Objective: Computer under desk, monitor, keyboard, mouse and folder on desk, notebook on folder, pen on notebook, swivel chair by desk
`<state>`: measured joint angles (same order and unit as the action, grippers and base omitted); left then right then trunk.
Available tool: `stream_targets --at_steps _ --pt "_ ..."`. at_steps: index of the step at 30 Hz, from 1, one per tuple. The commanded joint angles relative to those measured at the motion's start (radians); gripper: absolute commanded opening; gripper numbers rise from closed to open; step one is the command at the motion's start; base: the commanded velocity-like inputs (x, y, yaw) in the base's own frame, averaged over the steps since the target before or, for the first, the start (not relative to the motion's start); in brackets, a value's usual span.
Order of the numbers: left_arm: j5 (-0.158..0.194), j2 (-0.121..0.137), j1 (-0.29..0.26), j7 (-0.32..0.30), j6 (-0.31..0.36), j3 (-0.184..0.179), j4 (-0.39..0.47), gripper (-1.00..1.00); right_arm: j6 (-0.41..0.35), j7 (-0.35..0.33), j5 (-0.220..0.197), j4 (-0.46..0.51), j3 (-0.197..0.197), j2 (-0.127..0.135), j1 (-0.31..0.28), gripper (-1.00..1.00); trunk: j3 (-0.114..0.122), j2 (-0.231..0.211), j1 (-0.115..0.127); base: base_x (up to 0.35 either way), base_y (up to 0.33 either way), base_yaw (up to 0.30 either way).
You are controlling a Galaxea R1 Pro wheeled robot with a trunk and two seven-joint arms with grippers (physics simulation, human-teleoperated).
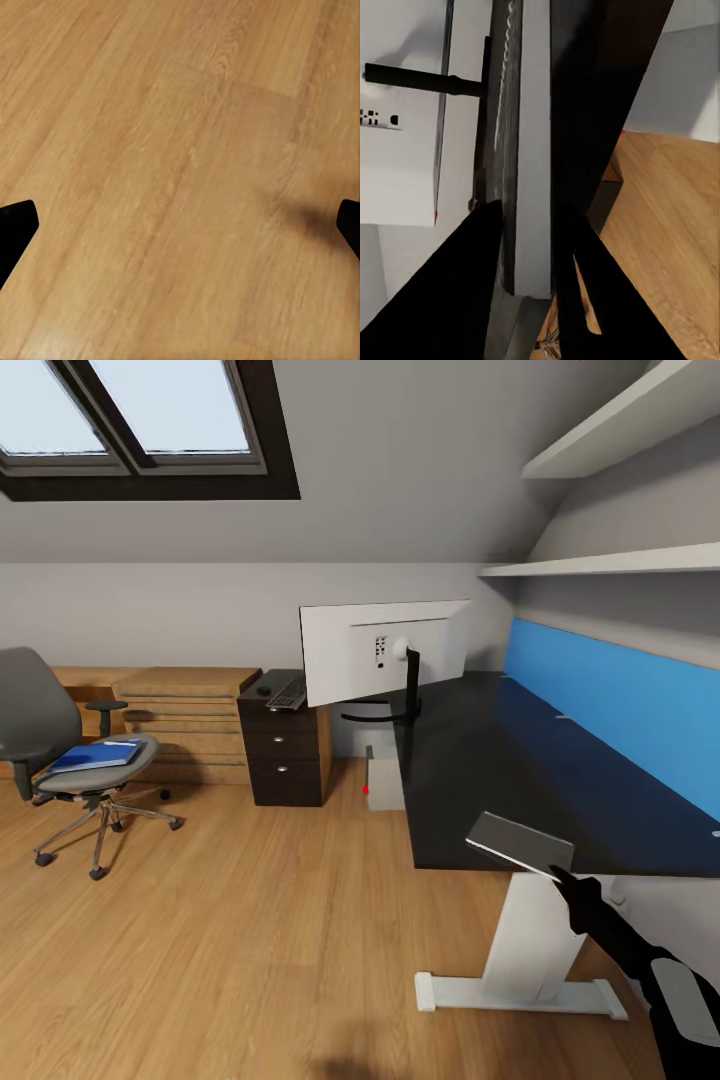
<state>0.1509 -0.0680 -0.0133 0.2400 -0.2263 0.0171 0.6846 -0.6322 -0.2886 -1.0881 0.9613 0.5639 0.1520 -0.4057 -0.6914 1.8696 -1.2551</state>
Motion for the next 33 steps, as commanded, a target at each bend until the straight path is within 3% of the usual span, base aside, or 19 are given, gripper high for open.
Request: stream_targets --at_steps 1,13,18,22,30,31,33 --pt "0.007 0.0 -0.001 -0.001 -0.004 0.001 0.0 1.0 -0.005 0.0 0.008 -0.001 0.002 0.0 -0.001 -1.0 -0.001 0.0 0.0 0.0 0.0 0.0" --pt "0.007 0.0 -0.001 0.001 -0.005 0.002 0.0 1.0 -0.003 0.0 0.008 0.0 -0.001 -0.001 -0.001 -1.0 0.005 -0.014 0.008 0.0 0.0 0.0" --pt "0.007 -0.001 -0.001 0.001 -0.005 0.001 0.0 1.0 0.004 -0.004 0.008 0.022 -0.053 -0.003 -0.001 -1.0 0.021 -0.049 0.027 0.0 0.0 0.0" --pt "0.007 -0.001 -0.001 0.001 -0.005 0.001 0.0 1.0 0.016 -0.007 0.009 0.089 -0.096 -0.033 -0.001 -1.0 0.033 -0.077 0.042 0.0 0.0 0.0" --pt "0.007 0.0 -0.001 0.001 -0.005 0.003 0.0 1.0 0.015 0.001 0.01 0.118 -0.13 -0.047 -0.001 -1.0 0.059 -0.133 0.073 0.0 0.0 0.0" --pt "0.007 0.0 -0.001 0.001 -0.005 0.003 0.0 1.0 0.012 0.002 0.01 0.124 -0.162 -0.048 -0.001 -1.0 0.062 -0.14 0.077 0.0 0.0 0.0" --pt "0.007 0.0 -0.001 0.001 -0.005 0.003 0.0 1.0 0.012 0.003 0.01 0.132 -0.183 -0.048 -0.001 -1.0 0.068 -0.154 0.084 0.0 0.0 0.0"
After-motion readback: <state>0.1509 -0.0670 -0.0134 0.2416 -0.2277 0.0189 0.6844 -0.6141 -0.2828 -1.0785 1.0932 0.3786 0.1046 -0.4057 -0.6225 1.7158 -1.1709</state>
